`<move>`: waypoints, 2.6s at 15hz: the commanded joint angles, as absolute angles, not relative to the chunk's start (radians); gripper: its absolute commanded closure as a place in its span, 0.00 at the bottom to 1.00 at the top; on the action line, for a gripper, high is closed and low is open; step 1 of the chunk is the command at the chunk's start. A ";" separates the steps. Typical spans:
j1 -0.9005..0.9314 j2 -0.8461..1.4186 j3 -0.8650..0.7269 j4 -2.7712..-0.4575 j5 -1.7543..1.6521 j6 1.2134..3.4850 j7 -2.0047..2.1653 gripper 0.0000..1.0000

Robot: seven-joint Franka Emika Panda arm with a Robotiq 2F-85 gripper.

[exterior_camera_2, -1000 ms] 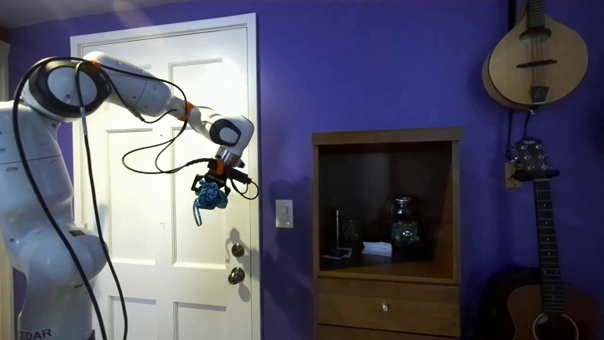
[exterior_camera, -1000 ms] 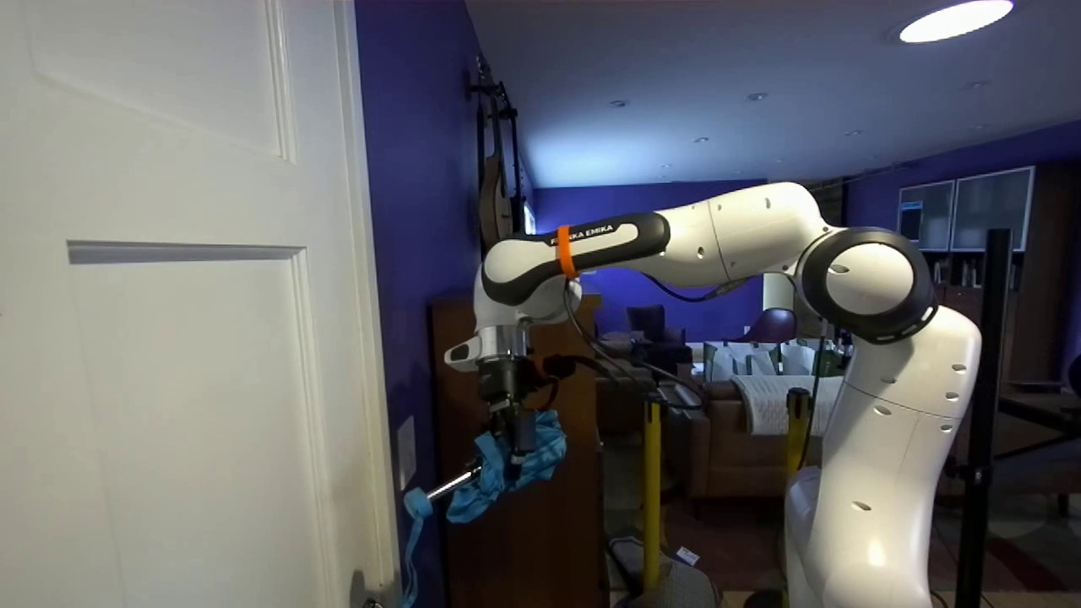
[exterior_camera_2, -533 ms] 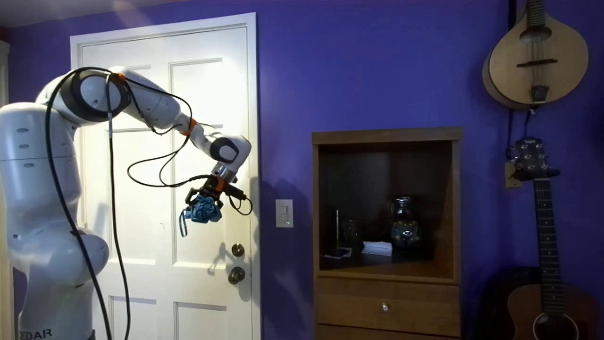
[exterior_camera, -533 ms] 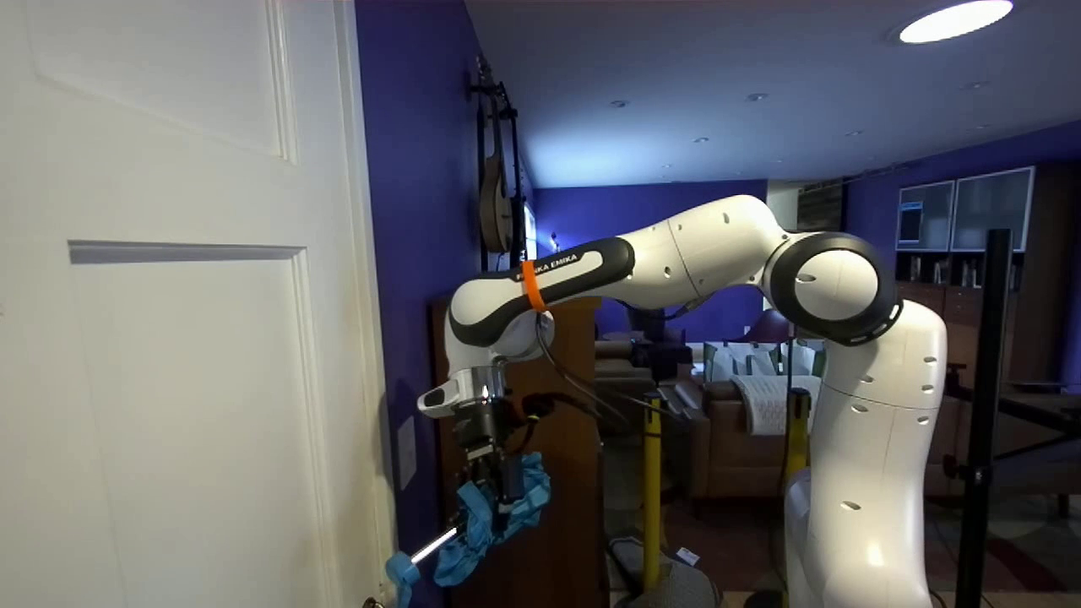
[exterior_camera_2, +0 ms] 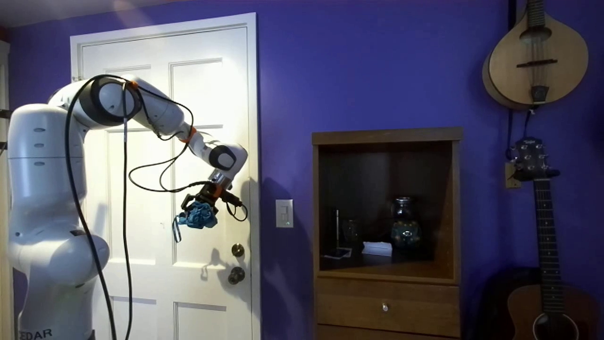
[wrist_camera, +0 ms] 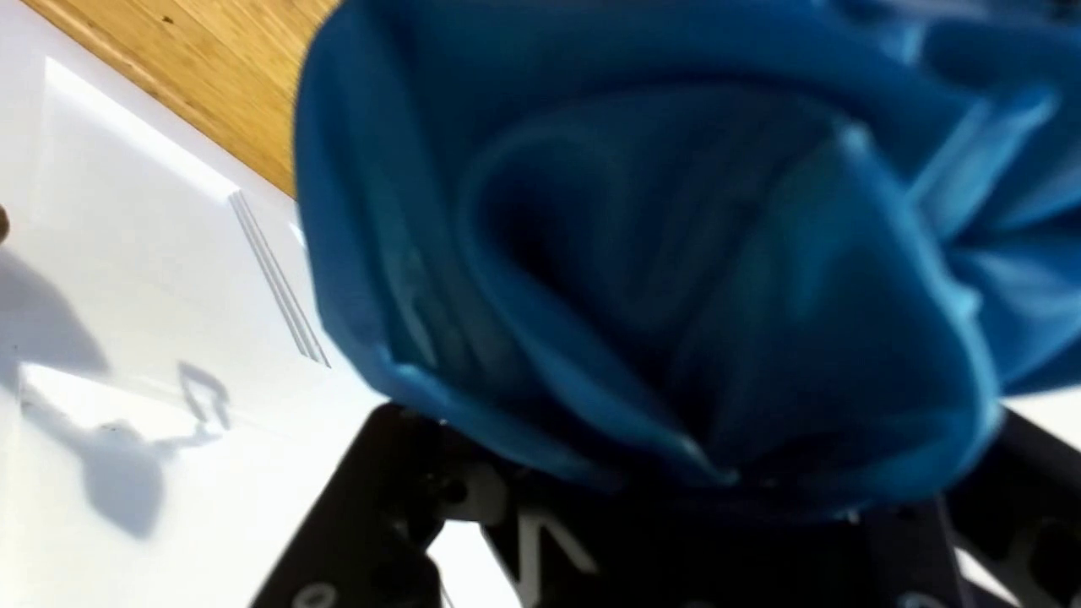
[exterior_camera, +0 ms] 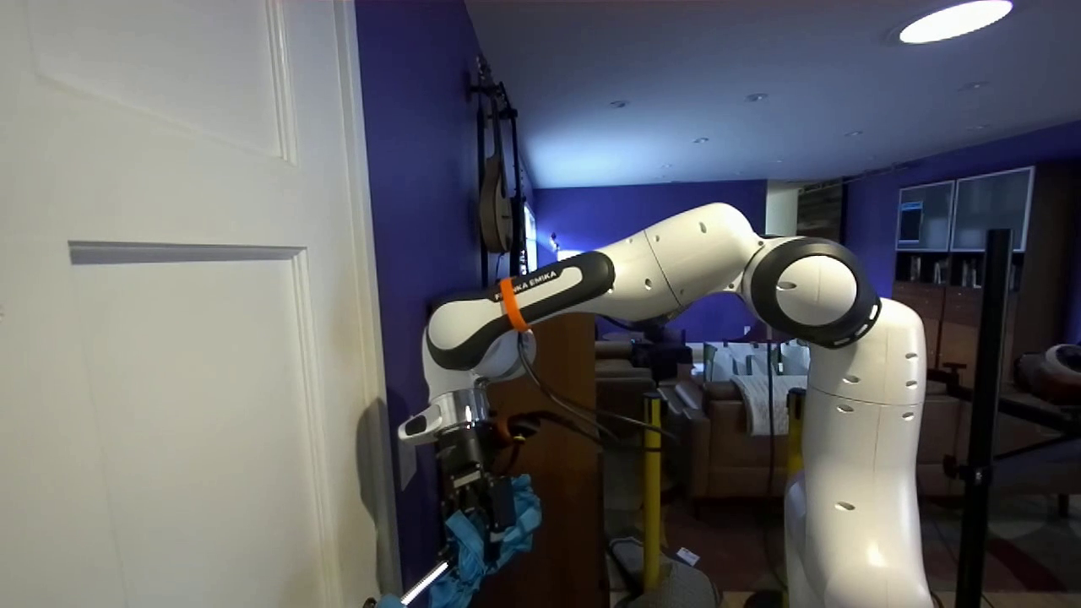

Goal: Pick up the blue umbrella and hang it on the bottom hook on the door

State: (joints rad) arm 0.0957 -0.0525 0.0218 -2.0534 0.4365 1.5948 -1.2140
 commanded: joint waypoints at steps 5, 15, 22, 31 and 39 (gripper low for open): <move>0.086 -0.052 0.031 -2.049 0.437 1.593 -1.214 0.66; 0.097 -0.071 0.045 -2.070 0.476 1.618 -1.222 0.91; 0.121 -0.065 0.095 -2.105 0.618 1.736 -1.218 0.91; 0.156 -0.061 0.139 -2.184 0.874 1.859 -1.241 0.91; 0.159 -0.002 0.155 -2.149 0.915 1.844 -1.262 0.91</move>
